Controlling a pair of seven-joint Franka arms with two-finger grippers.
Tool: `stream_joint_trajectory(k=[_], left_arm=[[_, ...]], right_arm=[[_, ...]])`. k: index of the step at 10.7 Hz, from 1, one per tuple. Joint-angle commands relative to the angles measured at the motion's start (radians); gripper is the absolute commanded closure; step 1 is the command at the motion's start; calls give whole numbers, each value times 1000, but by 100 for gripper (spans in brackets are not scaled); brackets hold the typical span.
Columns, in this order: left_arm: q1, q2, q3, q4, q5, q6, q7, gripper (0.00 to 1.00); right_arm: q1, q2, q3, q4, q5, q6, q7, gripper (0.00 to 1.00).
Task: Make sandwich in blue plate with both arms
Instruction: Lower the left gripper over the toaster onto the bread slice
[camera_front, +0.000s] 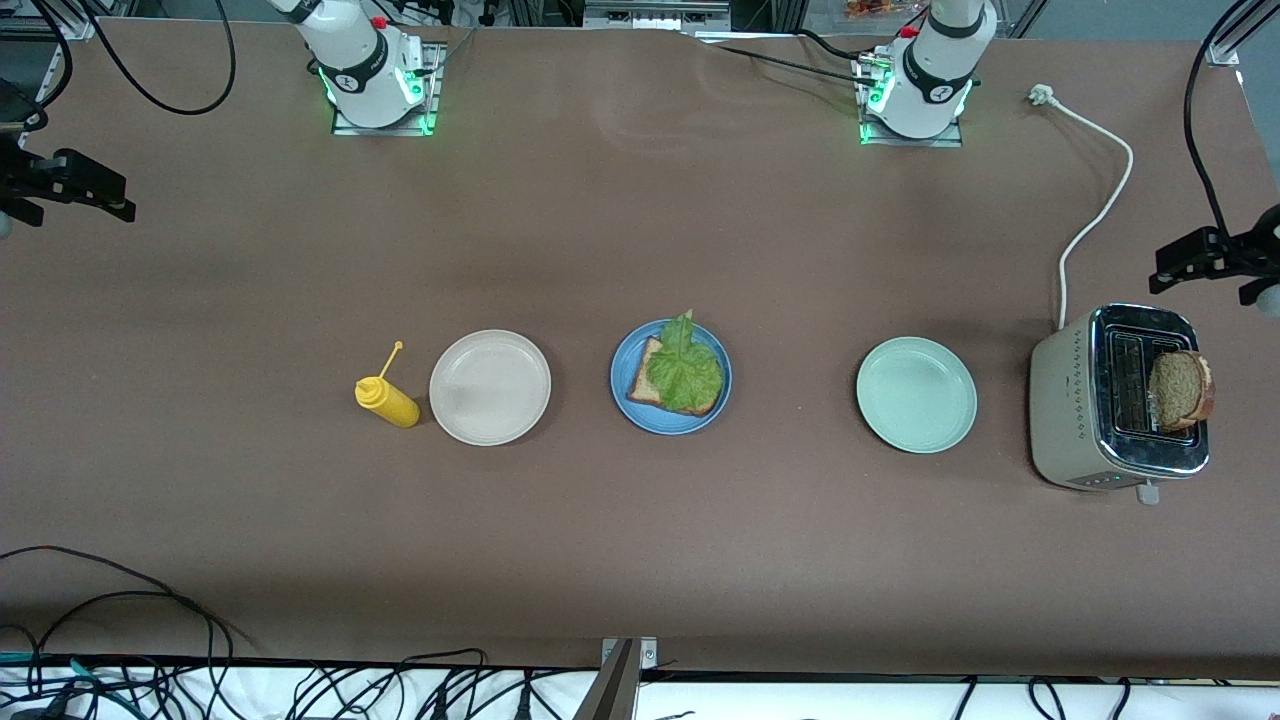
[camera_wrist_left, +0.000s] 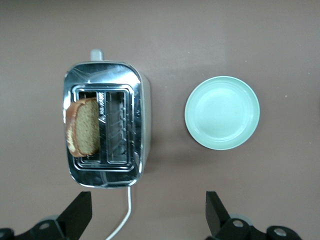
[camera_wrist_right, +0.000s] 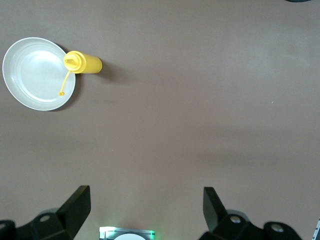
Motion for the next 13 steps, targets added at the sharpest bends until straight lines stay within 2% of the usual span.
stream_joint_trajectory(k=[1, 3, 5, 13], left_arm=[[45, 30, -7, 8, 32, 54, 95, 0], [77, 72, -7, 0, 32, 95, 100, 0], [106, 130, -7, -1, 27, 184, 177, 0], [213, 326, -12, 6, -35, 388, 429, 0]], right_arm=[[2, 1, 3, 16, -20, -27, 8, 0], [0, 1, 2, 16, -21, -27, 8, 0], [0, 1, 0, 16, -21, -30, 8, 0], [0, 1, 0, 16, -18, -31, 5, 0]])
